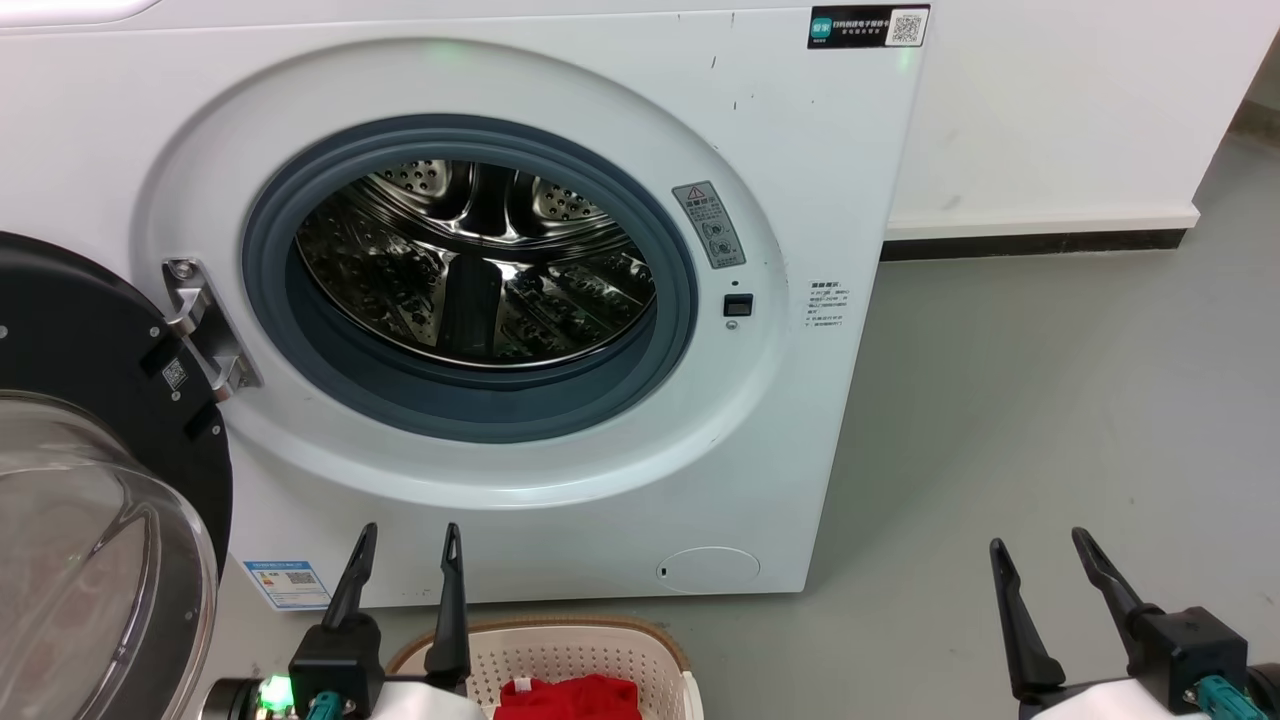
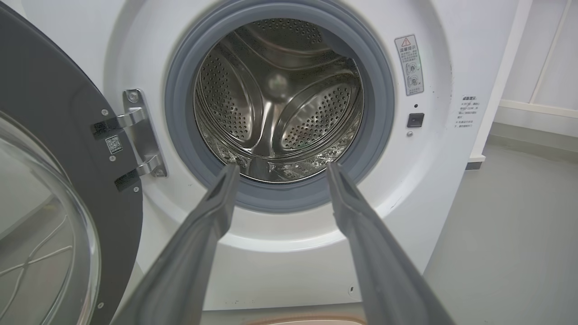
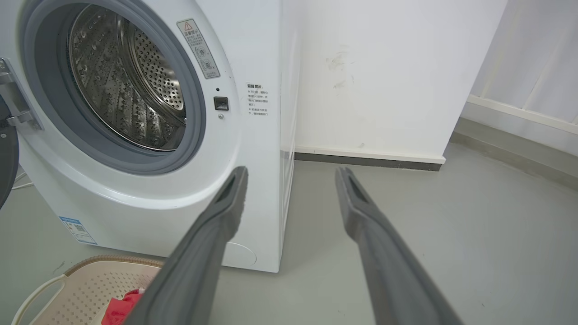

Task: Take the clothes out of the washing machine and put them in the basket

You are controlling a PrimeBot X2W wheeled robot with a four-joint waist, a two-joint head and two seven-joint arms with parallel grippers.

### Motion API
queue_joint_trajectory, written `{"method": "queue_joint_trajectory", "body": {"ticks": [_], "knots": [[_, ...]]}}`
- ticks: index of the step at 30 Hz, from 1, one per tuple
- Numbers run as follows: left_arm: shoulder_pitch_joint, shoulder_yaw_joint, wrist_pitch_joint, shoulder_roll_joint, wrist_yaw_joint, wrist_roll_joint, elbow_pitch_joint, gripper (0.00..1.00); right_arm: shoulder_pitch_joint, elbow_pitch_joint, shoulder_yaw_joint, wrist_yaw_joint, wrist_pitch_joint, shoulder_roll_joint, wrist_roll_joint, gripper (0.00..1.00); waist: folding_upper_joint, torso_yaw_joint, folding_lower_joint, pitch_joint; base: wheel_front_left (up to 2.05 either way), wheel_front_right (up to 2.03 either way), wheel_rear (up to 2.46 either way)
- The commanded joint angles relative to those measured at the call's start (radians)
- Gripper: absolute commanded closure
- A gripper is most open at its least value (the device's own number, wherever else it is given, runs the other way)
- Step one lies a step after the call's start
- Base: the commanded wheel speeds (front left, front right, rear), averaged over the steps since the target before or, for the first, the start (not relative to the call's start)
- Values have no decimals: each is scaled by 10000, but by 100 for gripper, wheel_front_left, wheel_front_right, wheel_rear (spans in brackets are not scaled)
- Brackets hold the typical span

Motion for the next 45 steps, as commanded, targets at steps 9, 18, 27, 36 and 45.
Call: {"method": "queue_joint_trajectory", "body": {"ticks": [9, 18, 27, 36, 45], "knots": [[500, 84, 164, 156, 184, -73, -225, 0, 234, -94, -105, -7, 62, -5, 124, 0, 0, 145, 2, -1, 0, 0, 0], [341, -21, 217, 210, 246, -107, -166, 0, 204, -21, -2, -7, 64, -5, 197, 0, 0, 173, 2, 69, 0, 0, 0], [397, 1, 319, 188, 132, -410, 53, 100, 171, 160, 78, 0, 52, 6, 460, 100, 0, 188, 2, 79, 0, 0, 0], [130, 305, 772, 128, -146, -2309, 215, 100, -229, 545, 61, -1, 175, -132, 2626, 100, 0, 214, 2, 125, 0, 0, 0], [-86, 555, 1139, 72, -397, -3956, 331, 100, -582, 903, 68, -1, 265, -223, 4444, 100, 0, 237, 2, 171, 0, 0, 0]]}}
